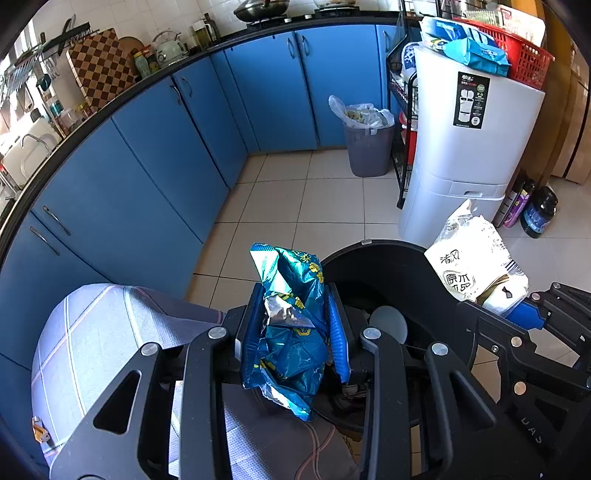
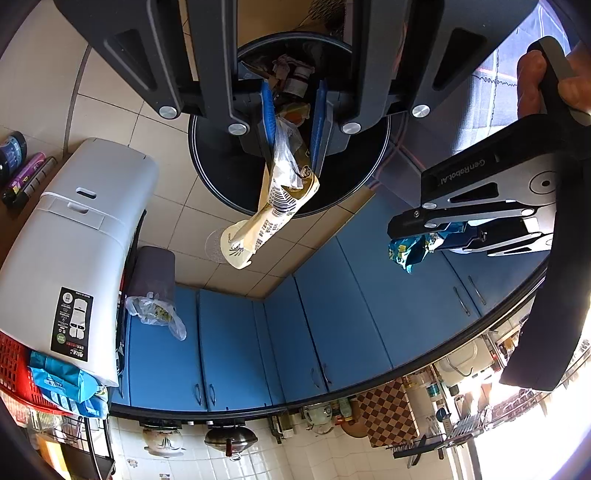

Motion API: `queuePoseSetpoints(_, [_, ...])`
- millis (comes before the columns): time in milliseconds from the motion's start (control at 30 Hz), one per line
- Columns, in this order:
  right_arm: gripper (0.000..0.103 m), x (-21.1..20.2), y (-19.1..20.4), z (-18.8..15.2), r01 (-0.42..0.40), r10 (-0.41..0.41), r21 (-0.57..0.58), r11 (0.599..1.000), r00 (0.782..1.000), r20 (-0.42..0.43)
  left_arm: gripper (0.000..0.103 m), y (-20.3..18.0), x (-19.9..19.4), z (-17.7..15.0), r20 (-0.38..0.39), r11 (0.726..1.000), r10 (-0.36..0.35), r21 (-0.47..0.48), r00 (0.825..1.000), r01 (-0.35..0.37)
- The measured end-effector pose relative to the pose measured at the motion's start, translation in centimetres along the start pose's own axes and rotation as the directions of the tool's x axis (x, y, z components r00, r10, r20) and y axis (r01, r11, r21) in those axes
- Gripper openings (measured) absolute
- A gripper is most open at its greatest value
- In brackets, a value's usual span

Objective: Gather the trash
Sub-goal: 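Carry the blue foil wrapper and white packet over the black bin, then open the right tool over the black bin to drop the white packet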

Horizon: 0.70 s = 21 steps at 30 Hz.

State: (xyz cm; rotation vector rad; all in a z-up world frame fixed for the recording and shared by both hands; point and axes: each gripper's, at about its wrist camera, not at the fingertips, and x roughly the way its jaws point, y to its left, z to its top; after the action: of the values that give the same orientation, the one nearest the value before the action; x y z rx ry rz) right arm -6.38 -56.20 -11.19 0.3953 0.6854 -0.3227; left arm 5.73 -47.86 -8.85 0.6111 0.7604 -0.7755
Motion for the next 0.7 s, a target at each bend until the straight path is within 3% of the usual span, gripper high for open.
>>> queuePoseSetpoints(267, [0.022,0.45,-0.38,0.06,-0.019,0.019,0.027,0.999,1.0,-0.018,0.034,0.18,0.37,0.02,-0.01,1.0,-0.002,-0.015,1.0,0.002])
queuePoseSetpoints(333, [0.038,0.51,-0.52,0.07,-0.011,0.011,0.03,0.999,1.0,-0.017,0.034,0.12,0.4,0.02,-0.011,1.0,-0.001,-0.016,1.0,0.001])
queuePoseSetpoints(367, [0.054,0.43,-0.46,0.04,-0.004,0.004,0.025,1.0,1.0,-0.008,0.034,0.14,0.42,0.02,-0.011,1.0,-0.003,-0.015,1.0,0.003])
queuePoseSetpoints(400, [0.06,0.27,-0.38,0.01,0.004,-0.005,0.019,1.0,1.0,0.004,0.034,0.12,0.44,0.03,-0.011,1.0,-0.003,-0.016,1.0,0.003])
queuePoseSetpoints(700, [0.06,0.24,-0.8,-0.17,0.008,-0.008,0.033,0.999,1.0,0.008,0.034,-0.09,0.85,-0.02,-0.02,1.0,-0.006,-0.022,1.0,0.006])
